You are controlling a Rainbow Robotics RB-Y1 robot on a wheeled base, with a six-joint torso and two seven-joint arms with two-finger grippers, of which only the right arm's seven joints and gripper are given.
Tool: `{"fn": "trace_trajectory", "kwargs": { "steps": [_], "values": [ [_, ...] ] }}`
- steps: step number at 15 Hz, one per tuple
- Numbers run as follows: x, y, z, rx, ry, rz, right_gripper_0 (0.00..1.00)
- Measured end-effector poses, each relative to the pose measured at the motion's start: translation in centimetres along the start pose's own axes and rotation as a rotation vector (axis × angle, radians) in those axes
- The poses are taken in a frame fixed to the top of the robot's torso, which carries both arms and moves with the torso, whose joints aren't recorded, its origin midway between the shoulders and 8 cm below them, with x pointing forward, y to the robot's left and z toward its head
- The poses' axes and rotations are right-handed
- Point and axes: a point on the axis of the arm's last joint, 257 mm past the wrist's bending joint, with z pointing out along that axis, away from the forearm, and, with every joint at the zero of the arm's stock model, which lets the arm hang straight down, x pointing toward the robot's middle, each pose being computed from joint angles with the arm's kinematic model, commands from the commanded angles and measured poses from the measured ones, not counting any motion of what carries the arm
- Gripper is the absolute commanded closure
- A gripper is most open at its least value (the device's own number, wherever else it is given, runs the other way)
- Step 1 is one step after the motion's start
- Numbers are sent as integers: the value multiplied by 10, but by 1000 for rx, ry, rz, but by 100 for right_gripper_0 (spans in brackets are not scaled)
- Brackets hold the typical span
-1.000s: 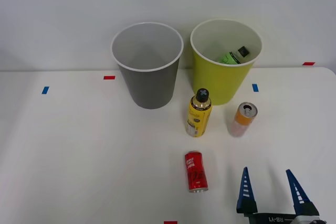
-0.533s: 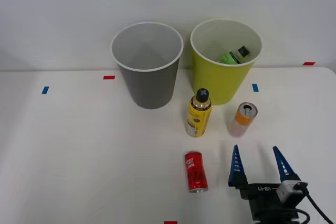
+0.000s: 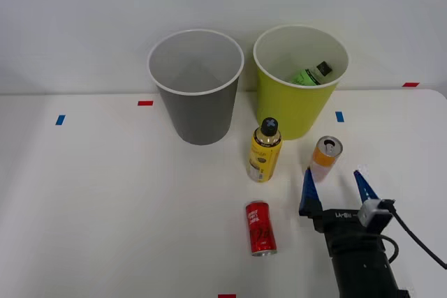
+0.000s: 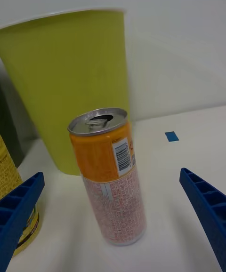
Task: Put cans in the gray bin, plastic bottles in the light green bin
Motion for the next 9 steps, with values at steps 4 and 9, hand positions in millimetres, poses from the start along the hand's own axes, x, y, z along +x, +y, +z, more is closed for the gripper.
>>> {"fn": "trace_trajectory", "kwargs": {
  "steps": [4, 9],
  "values": [
    [9, -2, 34, 7, -24, -8, 0],
    [-6, 0, 54, -6, -55, -23, 0]
  ]
}}
